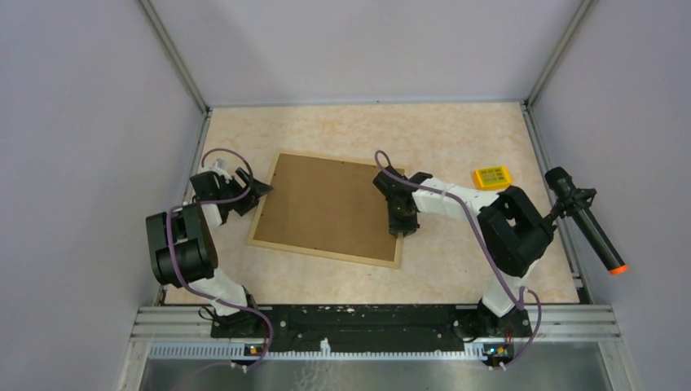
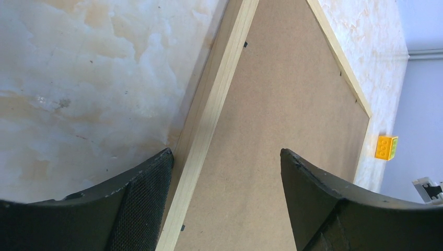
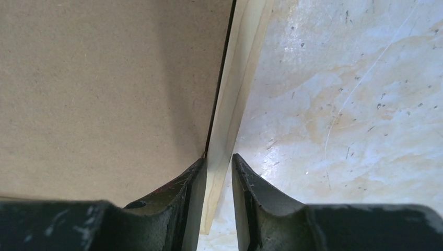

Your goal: Put the photo into the frame

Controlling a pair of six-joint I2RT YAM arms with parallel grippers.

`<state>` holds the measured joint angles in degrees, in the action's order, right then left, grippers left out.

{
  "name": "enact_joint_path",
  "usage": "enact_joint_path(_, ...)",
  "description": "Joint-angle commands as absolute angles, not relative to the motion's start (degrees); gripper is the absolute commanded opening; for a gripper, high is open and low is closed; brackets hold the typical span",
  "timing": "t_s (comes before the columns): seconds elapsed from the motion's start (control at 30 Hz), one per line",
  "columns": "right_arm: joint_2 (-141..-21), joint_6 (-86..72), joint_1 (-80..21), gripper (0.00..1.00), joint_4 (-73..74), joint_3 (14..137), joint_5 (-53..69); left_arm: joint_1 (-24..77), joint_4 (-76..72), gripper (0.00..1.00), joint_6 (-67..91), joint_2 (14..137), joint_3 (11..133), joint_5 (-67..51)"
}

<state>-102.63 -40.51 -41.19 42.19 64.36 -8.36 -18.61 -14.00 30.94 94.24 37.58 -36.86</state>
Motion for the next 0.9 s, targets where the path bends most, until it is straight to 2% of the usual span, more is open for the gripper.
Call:
enact_joint_path(0.0,-120.2,-39.4,-43.0,0.31,23.5,54.3,-12.4,-15.8,5.7,0.82,31.7,98.7,31.4,-41.0)
enact_joint_path(0.2,-112.7,-36.9,-34.7,0.32,1.5,41.8,10.3,-15.7,5.9,0.82,31.8,98.6,31.3,-42.6)
enact_joint_path(0.27,-111.9,-35.0,-34.4,0.33,-0.6,42.3,14.4,-15.8,5.0,0.81,32.9,99.2,30.8,-44.5)
enact_joint_path(0.43,-115.1,-33.4,-34.7,0.36,0.6,46.4,20.1,-15.6,3.1,0.81,34.1,99.2,29.4,-46.1)
enact_joint_path(0.63,-116.0,-33.1,-34.8,0.4,9.5,48.8,14.0,-15.3,3.8,0.81,33.2,98.5,29.2,-46.6)
enact_joint_path(0.77,-109.4,-31.3,-33.8,0.45,15.3,47.8,16.3,-15.3,11.8,0.83,26.8,94.0,35.5,-43.6)
enact_joint_path(0.87,-103.5,-27.8,-33.0,0.55,22.7,48.9,16.5,-15.4,14.9,0.88,23.4,86.3,40.8,-38.6)
